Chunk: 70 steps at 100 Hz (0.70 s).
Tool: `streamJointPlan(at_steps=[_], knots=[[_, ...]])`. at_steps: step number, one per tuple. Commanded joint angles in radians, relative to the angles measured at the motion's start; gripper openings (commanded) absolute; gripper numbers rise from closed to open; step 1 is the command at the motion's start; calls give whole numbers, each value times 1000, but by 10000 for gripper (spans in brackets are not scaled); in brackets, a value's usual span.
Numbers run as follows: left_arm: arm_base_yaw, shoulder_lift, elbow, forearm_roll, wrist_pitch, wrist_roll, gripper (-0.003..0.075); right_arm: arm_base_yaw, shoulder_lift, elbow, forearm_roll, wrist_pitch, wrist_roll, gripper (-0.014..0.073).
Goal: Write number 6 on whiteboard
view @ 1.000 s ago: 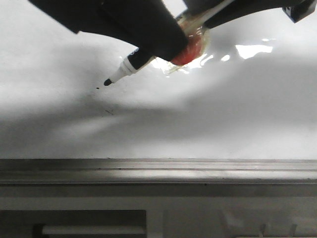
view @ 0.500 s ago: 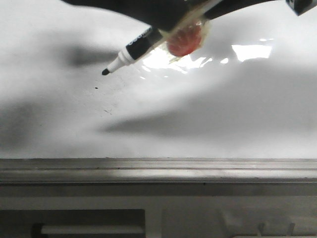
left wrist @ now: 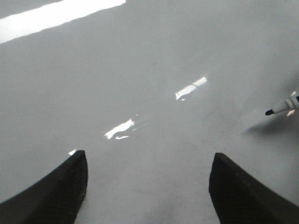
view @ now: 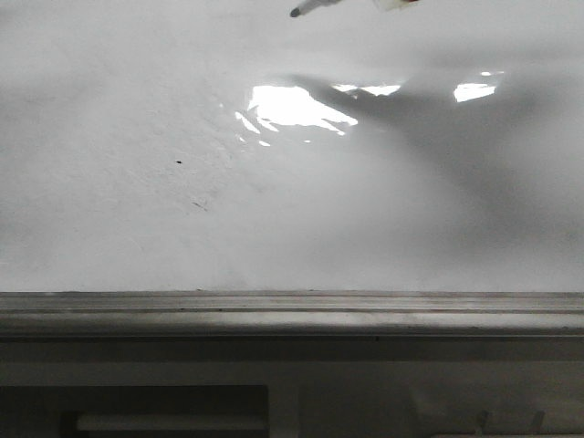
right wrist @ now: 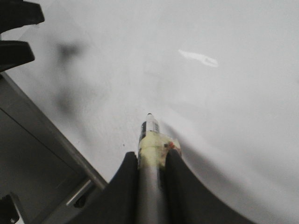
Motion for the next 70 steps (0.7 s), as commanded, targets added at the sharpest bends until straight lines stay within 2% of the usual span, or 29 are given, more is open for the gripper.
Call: streamJointPlan(at_steps=[1,27,42,59,70], knots=[[27,-34,-12,-43,-39,-11,493,-2,6,-22,48,-78,-20,-60],[32,-44,-10,-43,-52,-11,493,-2,86,-22,48,-111,-35,-60],[32,-44,-10,-43,-63,-11,493,0,123,-22,42,-36,-49,-60],[32,-44,-10,-43,-64,-11,493,6,138,-22,-11,69,-39,-60],[32,-44,-10,-43,-64,-11,493,6,127,-22,-133,89,69,-60]])
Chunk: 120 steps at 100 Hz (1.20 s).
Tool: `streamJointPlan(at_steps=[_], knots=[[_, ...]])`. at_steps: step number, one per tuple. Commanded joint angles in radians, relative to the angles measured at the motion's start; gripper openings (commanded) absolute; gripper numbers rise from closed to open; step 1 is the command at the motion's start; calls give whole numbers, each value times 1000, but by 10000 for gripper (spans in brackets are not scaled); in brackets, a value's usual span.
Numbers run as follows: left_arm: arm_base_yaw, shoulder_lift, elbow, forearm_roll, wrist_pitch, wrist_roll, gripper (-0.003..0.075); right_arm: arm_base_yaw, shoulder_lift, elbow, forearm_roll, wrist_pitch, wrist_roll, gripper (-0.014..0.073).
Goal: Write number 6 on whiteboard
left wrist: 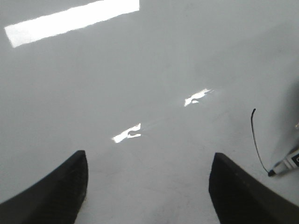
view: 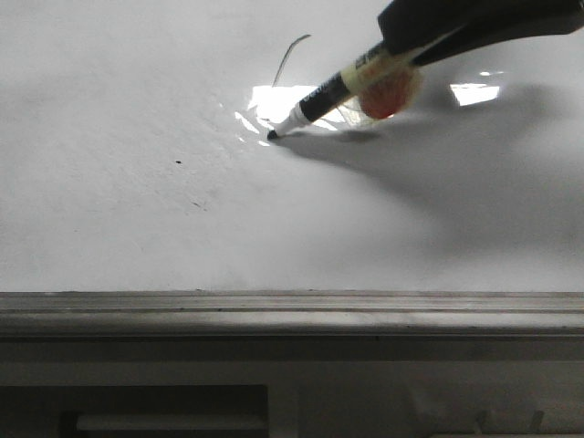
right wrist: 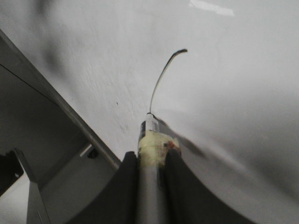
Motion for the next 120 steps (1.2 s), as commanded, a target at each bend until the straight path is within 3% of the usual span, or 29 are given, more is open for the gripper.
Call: streamJointPlan(at_steps=[1,9,32,55,73,100,120], knots=[[3,-8,-28,-33,-55,-11,493,-5,-19,-22,-94,-14,80,-60],[3,-8,-28,-33,-55,-11,493,-5,-43,-22,-223,-21,194,-60],[3,-8,-28,-38,-55,-11,493,-5,-155,-22,-345,-112,314,-60],[3,-8,-28,-42,-55,-11,493,-2,-124,-22,-295,-133,312,-60],[3,-8,-28,-42,-55,-11,493,52,-75,-25,-186,-166,216,-60],[3,-8,-28,-42,-55,0,493,100,-46,-26,-184,-153,209,-60],[3,-8,-28,-56,-39,5,493,100,-152,-68,-184,-113,209,-60]])
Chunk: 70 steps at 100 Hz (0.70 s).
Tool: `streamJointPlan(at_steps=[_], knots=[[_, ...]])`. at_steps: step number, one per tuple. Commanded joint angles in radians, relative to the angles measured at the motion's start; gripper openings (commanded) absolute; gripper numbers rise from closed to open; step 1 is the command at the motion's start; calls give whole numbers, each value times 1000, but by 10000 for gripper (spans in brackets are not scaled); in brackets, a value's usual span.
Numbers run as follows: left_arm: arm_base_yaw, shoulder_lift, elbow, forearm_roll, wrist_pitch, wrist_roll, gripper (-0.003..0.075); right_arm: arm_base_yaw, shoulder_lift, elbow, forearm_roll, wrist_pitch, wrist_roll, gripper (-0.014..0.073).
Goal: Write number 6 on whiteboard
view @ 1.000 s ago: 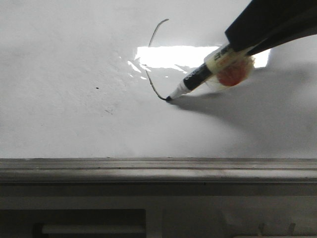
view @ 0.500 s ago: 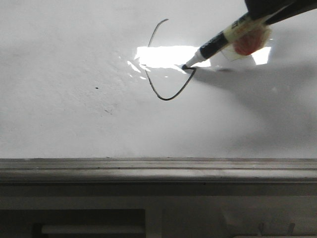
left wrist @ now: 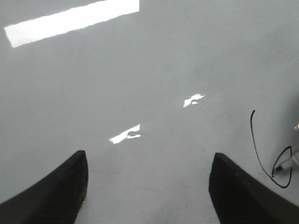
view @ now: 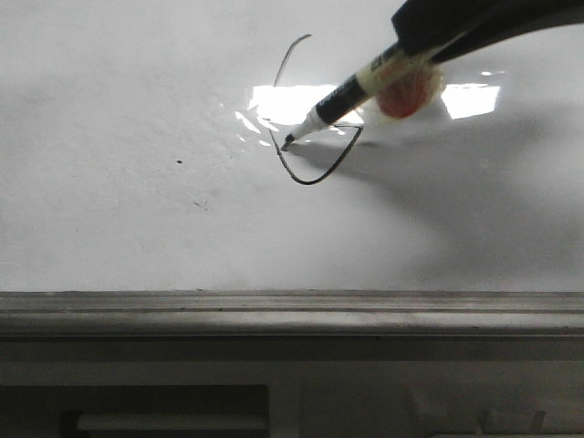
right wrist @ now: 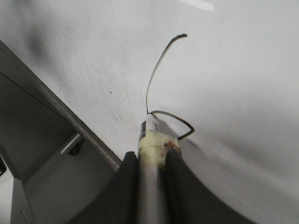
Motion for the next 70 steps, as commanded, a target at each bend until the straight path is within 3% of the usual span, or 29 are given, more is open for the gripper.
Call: streamJointPlan(at_steps=[1,15,27,70], knots=[[3,-8,-28,-52,-35,5,493,-4,-76,-62,23,-23,-16,-60],[-17,-6,-28,-181,34,146,493,-4,-111,-121,25,53,-4,-60],[-92,5,-28,-258,59,272,493,-4,-86,-160,25,115,-4,-60],[-422,137,-28,-187,17,322,493,34,73,-251,25,279,-26,-60]])
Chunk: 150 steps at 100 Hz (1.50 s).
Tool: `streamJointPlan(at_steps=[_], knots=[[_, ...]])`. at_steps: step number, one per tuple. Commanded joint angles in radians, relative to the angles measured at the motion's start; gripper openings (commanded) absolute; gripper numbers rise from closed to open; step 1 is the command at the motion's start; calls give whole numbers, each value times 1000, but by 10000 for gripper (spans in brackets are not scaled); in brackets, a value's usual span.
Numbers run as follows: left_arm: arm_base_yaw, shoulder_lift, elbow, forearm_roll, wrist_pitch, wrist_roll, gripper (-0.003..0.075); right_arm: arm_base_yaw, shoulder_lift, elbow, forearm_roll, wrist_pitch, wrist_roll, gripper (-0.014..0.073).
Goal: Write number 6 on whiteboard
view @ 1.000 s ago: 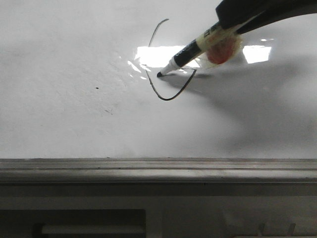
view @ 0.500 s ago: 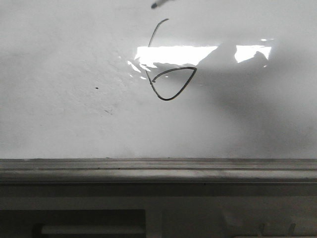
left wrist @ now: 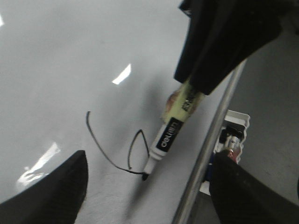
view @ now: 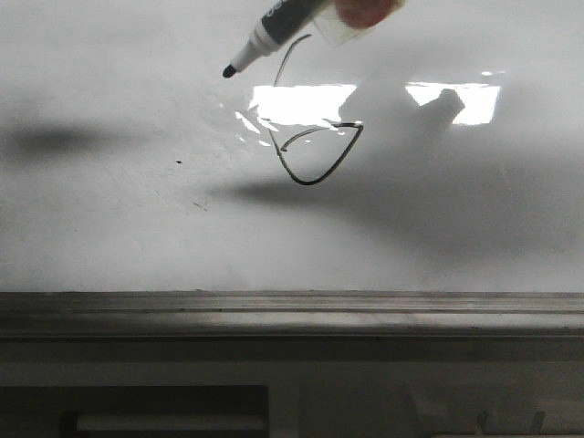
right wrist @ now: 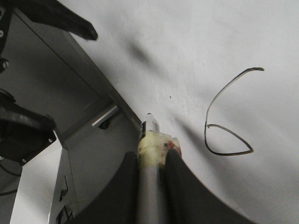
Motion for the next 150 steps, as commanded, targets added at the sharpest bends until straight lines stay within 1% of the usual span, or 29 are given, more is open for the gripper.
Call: streamJointPlan(at_steps=[1,20,31,36,53,67,85,98,111,125,150], knots=[[-49,20,-28,-13,-64,5,493,21,6,-42,37,8,-27,-60],[-132,88,-28,4,-77,20,493,71,16,-42,37,1,-54,-60],[-149,106,-28,15,-92,20,488,75,16,-42,37,5,-54,-60],[-149,110,-28,20,-93,20,466,75,16,-42,37,5,-54,-60],[-149,115,-28,28,-96,20,348,75,16,-42,37,7,-55,-61],[-149,115,-28,28,-101,20,294,75,16,-42,37,13,-57,-65],[-149,115,-28,28,-101,20,291,75,16,-42,43,18,-62,-65],[-149,115,-28,28,-96,22,291,75,17,-42,88,32,-97,-65],[-149,115,-28,28,-92,22,287,75,24,-42,87,21,-100,-65],[-149,115,-28,30,-79,22,239,75,25,-42,90,26,-102,-65],[-149,122,-28,36,-77,22,103,75,25,-43,99,26,-109,-65]])
